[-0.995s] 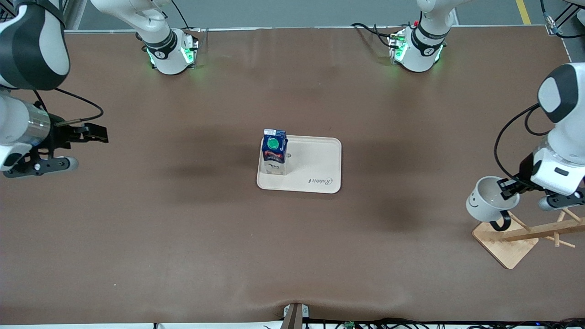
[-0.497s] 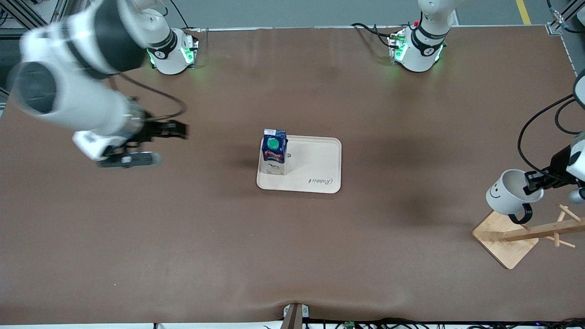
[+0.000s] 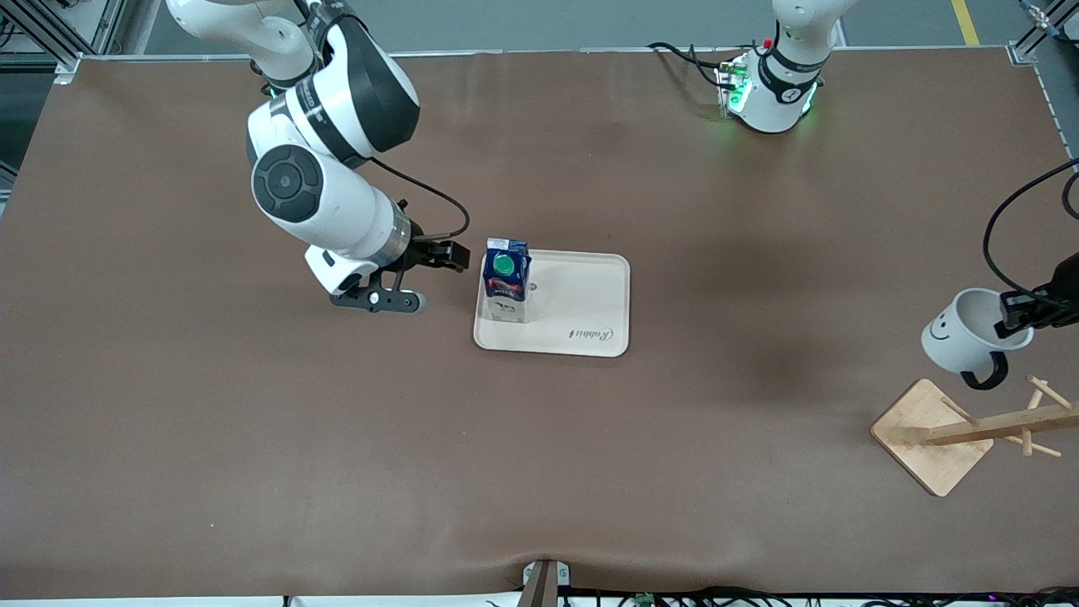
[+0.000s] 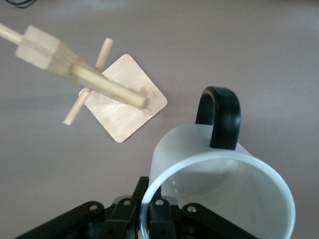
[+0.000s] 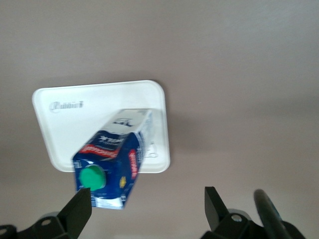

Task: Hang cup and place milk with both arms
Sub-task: 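Hang the mug on the stand while the right gripper reaches the milk, then grasp the blue milk carton with the right gripper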

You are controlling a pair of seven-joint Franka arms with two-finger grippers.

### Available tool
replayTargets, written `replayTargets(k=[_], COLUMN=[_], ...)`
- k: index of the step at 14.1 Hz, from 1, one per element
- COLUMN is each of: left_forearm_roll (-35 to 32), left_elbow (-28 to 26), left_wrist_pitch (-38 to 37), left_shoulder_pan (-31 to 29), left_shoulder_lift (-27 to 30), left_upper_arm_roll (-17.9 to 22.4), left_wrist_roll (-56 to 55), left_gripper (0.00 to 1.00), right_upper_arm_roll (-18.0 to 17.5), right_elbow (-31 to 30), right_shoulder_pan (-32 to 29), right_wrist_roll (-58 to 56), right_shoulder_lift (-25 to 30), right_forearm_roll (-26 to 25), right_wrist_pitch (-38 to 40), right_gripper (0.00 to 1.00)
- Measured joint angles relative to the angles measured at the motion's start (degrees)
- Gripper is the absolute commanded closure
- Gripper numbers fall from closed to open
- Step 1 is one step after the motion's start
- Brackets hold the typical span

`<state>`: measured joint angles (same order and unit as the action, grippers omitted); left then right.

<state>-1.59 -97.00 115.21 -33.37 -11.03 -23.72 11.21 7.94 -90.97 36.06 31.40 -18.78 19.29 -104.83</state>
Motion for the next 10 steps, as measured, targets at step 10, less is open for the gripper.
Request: replayTargets(k=[10], left_forearm_roll=[2.51], left_elbow=[0.70], left_wrist_pitch=[0.54], left_shoulder_pan=[-4.16], left_shoulder_lift=[-1.27], left_upper_arm_roll=[0.24], left_wrist_roll=[7.91], left_gripper=[1.00], right_upper_arm_roll=[0.20], right_elbow=[-0.30], right_shoulder_pan=[8.89], right_wrist_roll=[7.03], right_shoulder_lift=[-6.59], right_forearm_roll=[0.74], right_wrist_pitch=[-7.44], right_gripper=[0.00])
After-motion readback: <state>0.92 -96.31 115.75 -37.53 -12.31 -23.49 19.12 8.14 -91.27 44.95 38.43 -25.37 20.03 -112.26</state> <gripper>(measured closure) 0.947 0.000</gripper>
